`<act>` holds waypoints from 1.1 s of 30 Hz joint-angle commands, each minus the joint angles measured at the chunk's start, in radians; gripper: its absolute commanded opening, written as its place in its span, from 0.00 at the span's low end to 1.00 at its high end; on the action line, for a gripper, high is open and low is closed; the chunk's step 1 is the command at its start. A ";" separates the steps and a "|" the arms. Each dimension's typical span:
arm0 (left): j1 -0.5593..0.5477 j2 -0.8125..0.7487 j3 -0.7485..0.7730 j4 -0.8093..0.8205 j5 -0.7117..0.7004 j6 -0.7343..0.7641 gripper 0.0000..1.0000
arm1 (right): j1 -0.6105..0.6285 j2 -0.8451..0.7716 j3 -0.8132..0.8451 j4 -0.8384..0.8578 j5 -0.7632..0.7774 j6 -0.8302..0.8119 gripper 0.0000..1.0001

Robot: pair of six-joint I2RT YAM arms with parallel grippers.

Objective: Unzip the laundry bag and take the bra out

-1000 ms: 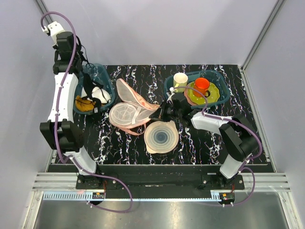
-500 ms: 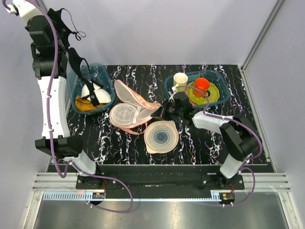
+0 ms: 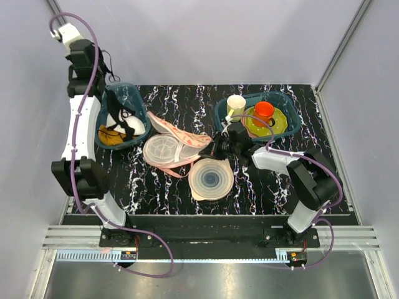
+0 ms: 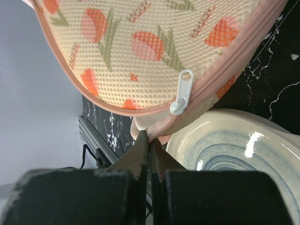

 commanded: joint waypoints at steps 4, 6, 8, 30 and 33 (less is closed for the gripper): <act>0.005 0.097 -0.214 0.116 -0.035 -0.028 0.00 | -0.004 -0.040 -0.005 0.036 0.015 -0.004 0.00; 0.005 0.140 -0.223 0.106 -0.060 -0.027 0.00 | -0.006 -0.046 -0.011 0.031 0.018 -0.009 0.00; 0.006 0.155 -0.236 0.084 -0.089 -0.042 0.00 | -0.006 -0.049 -0.015 0.030 0.021 -0.012 0.00; 0.037 0.070 -0.243 0.032 -0.290 -0.007 0.00 | -0.007 -0.074 -0.040 0.028 0.018 -0.023 0.00; 0.039 0.054 -0.242 0.099 -0.223 0.063 0.00 | -0.007 -0.082 -0.041 0.025 0.020 -0.024 0.00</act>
